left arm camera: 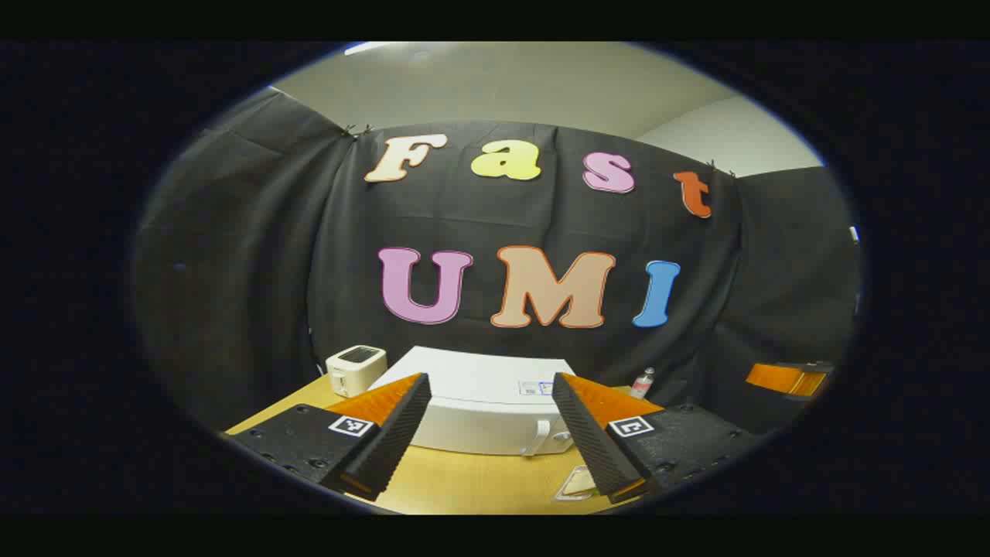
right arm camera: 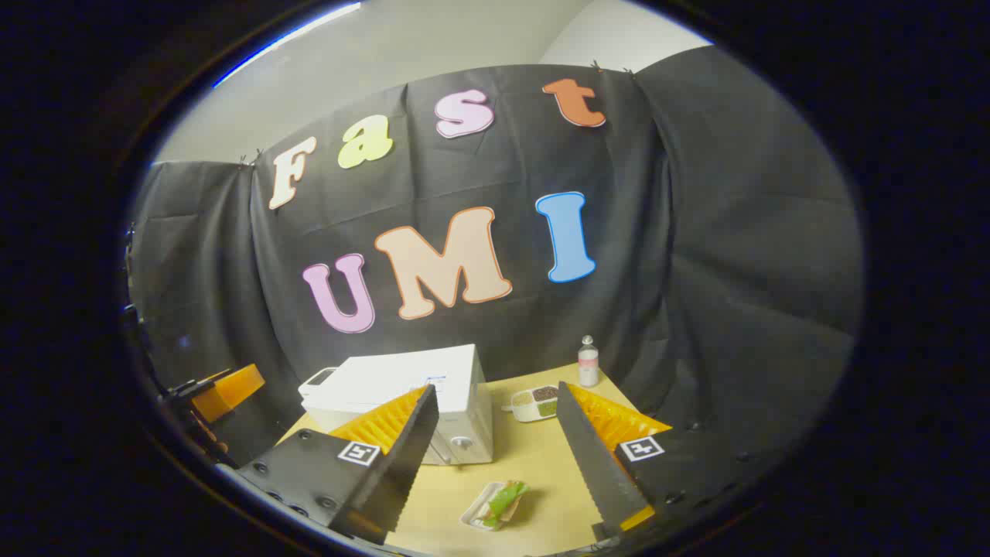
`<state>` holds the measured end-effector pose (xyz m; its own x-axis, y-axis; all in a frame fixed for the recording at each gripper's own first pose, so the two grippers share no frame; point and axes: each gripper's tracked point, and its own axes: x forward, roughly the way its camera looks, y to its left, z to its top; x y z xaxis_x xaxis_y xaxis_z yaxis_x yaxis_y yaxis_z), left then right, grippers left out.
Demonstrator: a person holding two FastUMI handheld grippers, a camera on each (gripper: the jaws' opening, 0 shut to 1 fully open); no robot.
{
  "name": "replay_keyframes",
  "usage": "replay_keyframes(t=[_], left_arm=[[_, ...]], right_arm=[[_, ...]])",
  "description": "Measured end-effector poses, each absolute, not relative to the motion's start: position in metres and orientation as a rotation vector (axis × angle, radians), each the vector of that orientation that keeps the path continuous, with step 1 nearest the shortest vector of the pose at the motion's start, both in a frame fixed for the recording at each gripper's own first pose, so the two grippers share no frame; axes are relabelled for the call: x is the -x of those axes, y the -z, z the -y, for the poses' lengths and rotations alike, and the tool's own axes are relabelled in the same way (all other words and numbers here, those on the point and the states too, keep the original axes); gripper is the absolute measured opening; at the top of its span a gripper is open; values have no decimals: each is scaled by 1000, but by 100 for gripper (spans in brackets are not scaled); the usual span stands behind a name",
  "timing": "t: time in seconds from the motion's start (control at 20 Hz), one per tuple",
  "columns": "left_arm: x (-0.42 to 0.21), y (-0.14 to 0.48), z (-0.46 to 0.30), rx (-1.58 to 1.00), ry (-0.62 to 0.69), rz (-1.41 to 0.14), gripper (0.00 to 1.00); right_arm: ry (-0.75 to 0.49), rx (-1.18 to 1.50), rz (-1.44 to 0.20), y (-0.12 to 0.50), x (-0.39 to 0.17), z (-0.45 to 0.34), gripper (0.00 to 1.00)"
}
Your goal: Open the microwave oven with the left hand, put the food in, and close the microwave oven.
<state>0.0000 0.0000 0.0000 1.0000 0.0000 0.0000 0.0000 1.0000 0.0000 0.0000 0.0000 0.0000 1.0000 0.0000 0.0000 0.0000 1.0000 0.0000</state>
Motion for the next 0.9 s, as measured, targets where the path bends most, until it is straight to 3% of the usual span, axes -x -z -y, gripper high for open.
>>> replay_keyframes(t=[0.15, 0.2, 0.7, 0.8, 0.9], left_arm=[[1, 1, -2, -4, -6, -3, 91], [1, 1, -3, -4, -12, -3, 92], [8, 5, -16, -20, -37, -27, 95], [9, 6, -16, -27, -36, -34, 91], [11, 6, -15, -36, -27, -37, 95]], right_arm=[[-13, 8, -10, 4, -1, -5, 91], [-16, 10, -15, 6, -2, -6, 96], [-20, -12, -18, 7, 2, -8, 96], [-17, -4, -22, 9, 3, -7, 96], [-17, 6, -28, 11, 4, -8, 96]])
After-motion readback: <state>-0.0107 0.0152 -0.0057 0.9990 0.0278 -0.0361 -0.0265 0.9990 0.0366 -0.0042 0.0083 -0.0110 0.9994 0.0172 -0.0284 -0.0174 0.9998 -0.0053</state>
